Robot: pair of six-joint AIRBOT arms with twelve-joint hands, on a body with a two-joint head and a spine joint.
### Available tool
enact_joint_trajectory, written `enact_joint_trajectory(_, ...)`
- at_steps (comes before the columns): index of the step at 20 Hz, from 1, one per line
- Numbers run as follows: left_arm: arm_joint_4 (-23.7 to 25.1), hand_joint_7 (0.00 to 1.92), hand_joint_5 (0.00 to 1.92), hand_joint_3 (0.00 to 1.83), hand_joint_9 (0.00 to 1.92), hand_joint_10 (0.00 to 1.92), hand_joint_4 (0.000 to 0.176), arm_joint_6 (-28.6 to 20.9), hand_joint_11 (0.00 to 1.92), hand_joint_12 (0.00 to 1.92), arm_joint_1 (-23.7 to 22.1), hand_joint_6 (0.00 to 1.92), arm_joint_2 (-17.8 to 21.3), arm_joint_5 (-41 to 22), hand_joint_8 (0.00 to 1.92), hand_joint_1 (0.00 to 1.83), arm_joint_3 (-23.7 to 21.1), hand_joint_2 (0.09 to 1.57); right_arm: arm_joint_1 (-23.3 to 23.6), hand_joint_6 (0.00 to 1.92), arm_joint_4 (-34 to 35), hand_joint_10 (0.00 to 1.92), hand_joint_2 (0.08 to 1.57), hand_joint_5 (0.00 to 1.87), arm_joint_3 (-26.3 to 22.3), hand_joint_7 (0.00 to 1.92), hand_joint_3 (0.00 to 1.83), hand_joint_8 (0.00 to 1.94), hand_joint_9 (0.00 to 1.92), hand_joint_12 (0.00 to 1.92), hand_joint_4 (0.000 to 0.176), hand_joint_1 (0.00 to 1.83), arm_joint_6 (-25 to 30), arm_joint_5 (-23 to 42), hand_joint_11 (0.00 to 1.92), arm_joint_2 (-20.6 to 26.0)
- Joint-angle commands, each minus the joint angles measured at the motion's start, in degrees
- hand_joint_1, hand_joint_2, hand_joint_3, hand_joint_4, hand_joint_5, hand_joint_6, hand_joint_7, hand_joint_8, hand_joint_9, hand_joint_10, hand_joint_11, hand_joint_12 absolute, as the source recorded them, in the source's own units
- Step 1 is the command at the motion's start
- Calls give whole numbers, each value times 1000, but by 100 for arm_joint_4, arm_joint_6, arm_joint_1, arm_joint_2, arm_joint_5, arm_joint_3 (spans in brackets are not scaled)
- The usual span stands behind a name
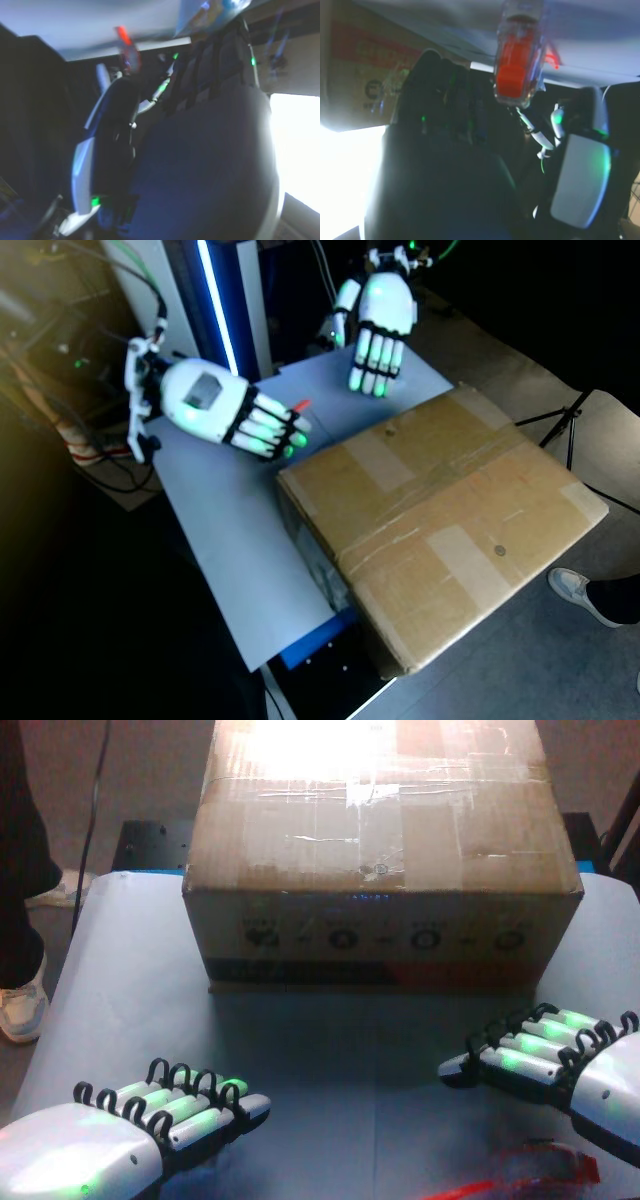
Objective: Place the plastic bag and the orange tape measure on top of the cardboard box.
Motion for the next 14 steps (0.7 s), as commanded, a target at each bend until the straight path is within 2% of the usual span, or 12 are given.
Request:
enact_joint_trajectory(1, 124, 0, 0, 602, 0, 0, 0, 82, 0, 0, -67, 0, -39, 515, 0, 386, -25, 1283, 55, 546, -118, 1125, 853, 99, 9, 129, 4, 599, 0, 1782, 0, 868, 7, -569, 0, -42)
enact_joint_trajectory(3, 46, 0, 0, 609, 0, 0, 0, 230, 0, 0, -73, 0, -47, 495, 0, 584, -16, 1227, 55, 643, -111, 1095, 864, 93, 43, 133, 6, 610, 0, 1754, 0, 841, 4, -559, 0, -89)
enact_joint_trajectory(4, -31, 0, 0, 693, 0, 0, 0, 277, 0, 0, -73, 0, -92, 432, 0, 671, 20, 1167, 56, 663, -107, 1094, 864, 101, 74, 169, 5, 588, 8, 1737, 0, 831, 3, -550, 0, -124)
enact_joint_trajectory(7, -310, 0, 0, 698, 0, 0, 0, 525, 0, 0, -72, 0, -239, 324, 0, 662, 98, 1175, 63, 669, -106, 1111, 857, 108, 146, 186, 0, 574, 20, 1728, 0, 843, -8, -458, 0, -223)
enact_joint_trajectory(9, -631, 0, 0, 690, 0, 0, 0, 984, 0, 0, -69, 0, -367, 178, 0, 762, 128, 1141, 71, 659, -87, 1063, 869, 121, 202, 199, 3, 552, 59, 1683, 0, 822, -87, -326, 2, -315)
enact_joint_trajectory(11, -761, 0, 0, 720, 0, 0, 0, 1016, 0, 0, -51, 0, -481, 106, 0, 801, 190, 1119, 88, 604, -73, 1037, 860, 154, 248, 227, 0, 505, 92, 1643, 0, 857, -124, -225, 31, -404)
enact_joint_trajectory(12, -816, 0, 0, 788, 0, 0, 0, 1017, 0, 0, -30, 0, -533, 99, 0, 702, 213, 1136, 89, 589, -71, 1091, 898, 141, 273, 187, 10, 487, 53, 1708, 0, 896, -124, -189, 23, -456)
enact_joint_trajectory(14, -865, 0, 0, 799, 0, 0, 0, 1017, 0, 0, -15, 0, -577, 32, 0, 757, 252, 1099, 89, 672, -71, 1108, 929, 248, 293, 231, 12, 538, 90, 1689, 0, 958, -127, -171, 91, -497)
